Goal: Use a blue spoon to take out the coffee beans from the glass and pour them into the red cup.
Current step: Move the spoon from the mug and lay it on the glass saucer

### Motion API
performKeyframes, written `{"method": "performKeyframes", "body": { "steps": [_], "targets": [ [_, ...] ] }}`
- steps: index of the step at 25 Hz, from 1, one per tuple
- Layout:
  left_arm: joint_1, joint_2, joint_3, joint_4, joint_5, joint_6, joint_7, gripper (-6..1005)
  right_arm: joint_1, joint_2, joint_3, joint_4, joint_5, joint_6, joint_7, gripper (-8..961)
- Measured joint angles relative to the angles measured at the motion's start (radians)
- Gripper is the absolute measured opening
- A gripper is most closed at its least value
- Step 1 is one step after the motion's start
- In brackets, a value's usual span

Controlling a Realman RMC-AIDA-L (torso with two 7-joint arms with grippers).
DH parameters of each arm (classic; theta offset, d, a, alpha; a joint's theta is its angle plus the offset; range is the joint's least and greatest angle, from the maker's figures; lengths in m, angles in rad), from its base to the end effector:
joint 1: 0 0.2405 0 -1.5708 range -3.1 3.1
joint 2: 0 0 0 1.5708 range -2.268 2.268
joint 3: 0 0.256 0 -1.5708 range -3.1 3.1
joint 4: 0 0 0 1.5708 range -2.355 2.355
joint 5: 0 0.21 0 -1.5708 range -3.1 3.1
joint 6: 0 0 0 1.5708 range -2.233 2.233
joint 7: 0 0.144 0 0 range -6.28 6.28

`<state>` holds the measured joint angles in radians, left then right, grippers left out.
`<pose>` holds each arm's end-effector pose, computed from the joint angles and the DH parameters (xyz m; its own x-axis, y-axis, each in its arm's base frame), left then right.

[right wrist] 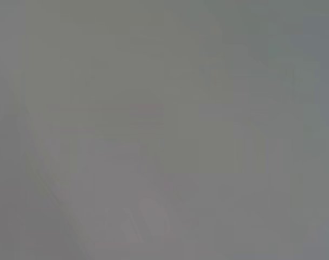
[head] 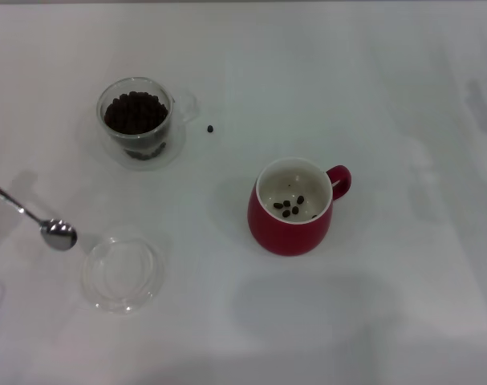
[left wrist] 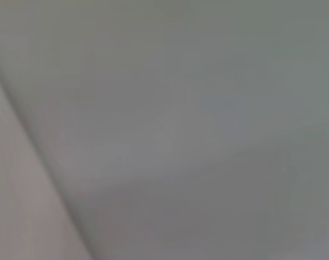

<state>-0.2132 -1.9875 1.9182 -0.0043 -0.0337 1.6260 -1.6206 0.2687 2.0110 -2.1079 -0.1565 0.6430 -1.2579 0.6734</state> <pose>-0.3637 0.2178 0.0146 -0.3541 0.3945 0.8479 0.8596 -0.2199 0.4612 0.3805 0.2802 0.0270 0.3471 0.0171 -0.9377 -0.9356 -0.0631 -0.3474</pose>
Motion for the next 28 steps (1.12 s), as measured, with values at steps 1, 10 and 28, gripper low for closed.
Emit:
{"method": "performKeyframes", "body": {
  "steps": [1,10,28],
  "targets": [
    [-0.002,0.004,0.001,-0.015,0.002,0.000,0.011,135,0.002,0.000,0.000,0.001,0.000,0.002,0.000,831],
    [-0.035,0.015,0.047,-0.041,0.025,-0.009,0.151,135,0.023,-0.001,-0.005,-0.005,0.000,0.025,0.000,832],
    [-0.101,-0.034,0.106,-0.080,0.039,-0.064,0.293,135,0.014,0.001,-0.008,-0.014,-0.002,0.015,0.027,831]
  ]
}}
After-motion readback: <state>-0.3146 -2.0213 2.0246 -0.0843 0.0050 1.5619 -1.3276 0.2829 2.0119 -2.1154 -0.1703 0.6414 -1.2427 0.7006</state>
